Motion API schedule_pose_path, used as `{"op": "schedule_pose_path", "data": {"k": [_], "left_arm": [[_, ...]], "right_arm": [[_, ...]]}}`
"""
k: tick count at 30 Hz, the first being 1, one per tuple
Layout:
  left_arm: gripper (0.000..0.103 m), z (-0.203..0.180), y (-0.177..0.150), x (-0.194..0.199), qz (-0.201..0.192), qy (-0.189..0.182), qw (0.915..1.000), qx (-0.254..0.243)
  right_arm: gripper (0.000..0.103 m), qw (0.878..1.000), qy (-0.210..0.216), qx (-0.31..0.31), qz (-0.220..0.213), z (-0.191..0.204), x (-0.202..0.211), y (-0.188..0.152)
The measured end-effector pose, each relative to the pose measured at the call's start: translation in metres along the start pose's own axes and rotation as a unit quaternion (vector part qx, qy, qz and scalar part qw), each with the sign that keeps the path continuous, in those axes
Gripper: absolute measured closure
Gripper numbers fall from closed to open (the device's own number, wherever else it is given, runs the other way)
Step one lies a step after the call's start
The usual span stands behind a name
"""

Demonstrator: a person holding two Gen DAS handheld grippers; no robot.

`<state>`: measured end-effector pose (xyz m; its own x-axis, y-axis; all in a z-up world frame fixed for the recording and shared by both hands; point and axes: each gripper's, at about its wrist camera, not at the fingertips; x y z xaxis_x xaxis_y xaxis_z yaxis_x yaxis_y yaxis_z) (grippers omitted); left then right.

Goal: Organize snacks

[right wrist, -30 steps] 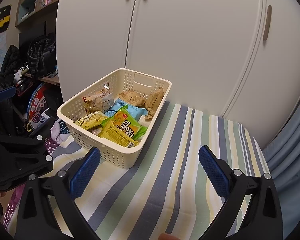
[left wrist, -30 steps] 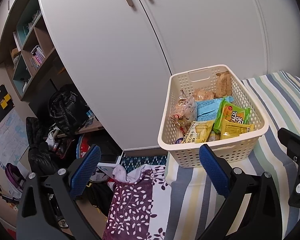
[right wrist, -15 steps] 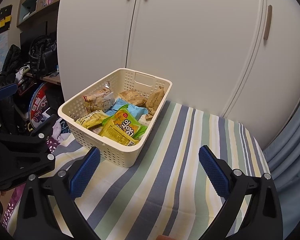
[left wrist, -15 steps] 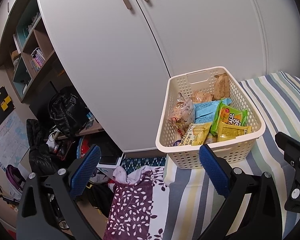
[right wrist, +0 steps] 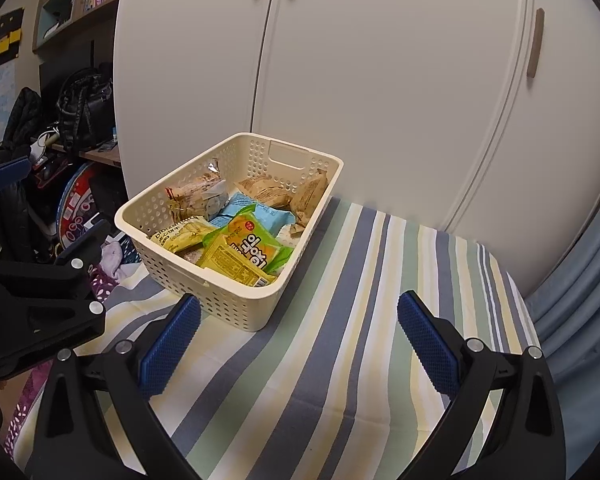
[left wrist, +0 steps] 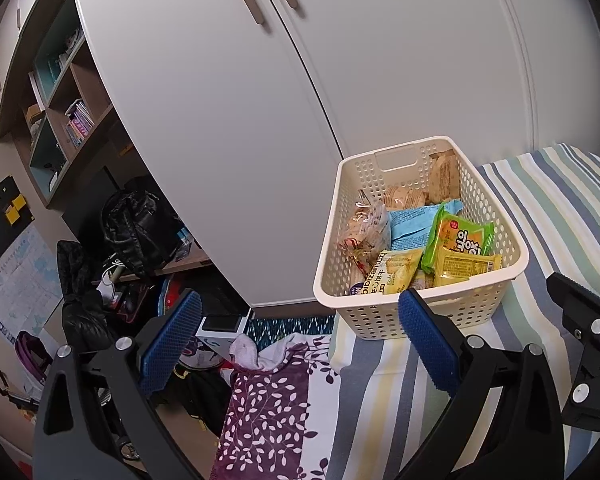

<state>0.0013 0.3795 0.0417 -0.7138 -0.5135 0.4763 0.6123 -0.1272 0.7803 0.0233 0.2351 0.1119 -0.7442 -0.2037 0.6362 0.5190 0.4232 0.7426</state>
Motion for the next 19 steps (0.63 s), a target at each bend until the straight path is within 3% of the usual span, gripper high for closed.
{"op": "schedule_pose_path", "data": {"k": [12, 15, 17, 19], "left_arm": [[0.003, -0.011, 0.002, 0.01, -0.001, -0.004, 1.0, -0.008], [0.003, -0.021, -0.001, 0.012, 0.015, -0.061, 0.9979, 0.013], [0.003, -0.033, -0.01, 0.012, 0.039, -0.127, 0.9905, 0.037], [0.003, -0.049, -0.019, 0.013, 0.062, -0.164, 0.9831, 0.053]], "right_arm": [[0.005, 1.0, -0.002, -0.007, 0.004, -0.015, 0.009, -0.009], [0.005, 1.0, -0.006, -0.017, 0.022, -0.033, 0.007, -0.025], [0.005, 0.998, -0.022, -0.033, 0.041, -0.053, 0.005, -0.044], [0.005, 0.996, -0.028, -0.064, 0.064, -0.082, 0.005, -0.071]]}}
Point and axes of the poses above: each gripper's, at about its wrist camera, not at the fingertips, and x roughly against the way its jaws point, z to its left, y to its top, and after that the axes turned 2 degrees about x, right-handed
